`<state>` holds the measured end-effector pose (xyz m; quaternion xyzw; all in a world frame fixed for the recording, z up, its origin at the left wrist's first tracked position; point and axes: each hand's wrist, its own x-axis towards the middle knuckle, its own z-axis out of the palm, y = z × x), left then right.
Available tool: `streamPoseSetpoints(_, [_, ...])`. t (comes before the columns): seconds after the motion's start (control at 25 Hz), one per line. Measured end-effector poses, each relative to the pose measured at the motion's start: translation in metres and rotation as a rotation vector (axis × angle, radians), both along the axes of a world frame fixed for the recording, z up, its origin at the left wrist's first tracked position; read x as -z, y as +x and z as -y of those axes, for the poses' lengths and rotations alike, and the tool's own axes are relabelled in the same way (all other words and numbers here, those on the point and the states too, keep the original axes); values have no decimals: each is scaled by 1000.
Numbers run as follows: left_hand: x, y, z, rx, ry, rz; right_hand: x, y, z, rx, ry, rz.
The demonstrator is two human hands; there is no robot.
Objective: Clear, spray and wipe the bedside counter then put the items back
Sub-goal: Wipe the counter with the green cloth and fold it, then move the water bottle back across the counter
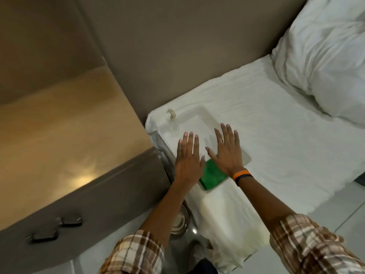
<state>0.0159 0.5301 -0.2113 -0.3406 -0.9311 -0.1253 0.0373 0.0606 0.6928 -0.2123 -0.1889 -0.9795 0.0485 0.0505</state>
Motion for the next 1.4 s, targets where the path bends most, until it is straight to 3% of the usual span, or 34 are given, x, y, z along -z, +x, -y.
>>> streamPoseSetpoints(0.12, [-98, -14, 40, -41, 107, -110, -96, -11, 37, -50, 8, -174])
streamPoseSetpoints(0.28, [-181, -55, 130, -208, 87, -238, -179, -50, 105, -222, 11, -344])
streamPoseSetpoints(0.48, [-218, -75, 285, -406, 29, -318, -223, -108, 260, -451, 9, -352])
streamPoseSetpoints(0.72, [-220, -86, 475, -586, -6, -256, -218, -147, 452, -622, -88, -333])
streamPoseSetpoints(0.88, [-209, -107, 587, -626, 103, -101, -209, -178, 566, -723, -281, -217])
streamPoseSetpoints(1.08, [-214, -169, 662, -759, 517, 215, -216, -238, 664, -702, -786, -25])
streamPoseSetpoints(1.24, [-227, -222, 685, -752, 841, 395, -229, -293, 706, -582, -908, -12])
streamPoseSetpoints(1.4, [-217, -253, 686, -732, 917, 466, -224, -322, 714, -569, -1033, 89])
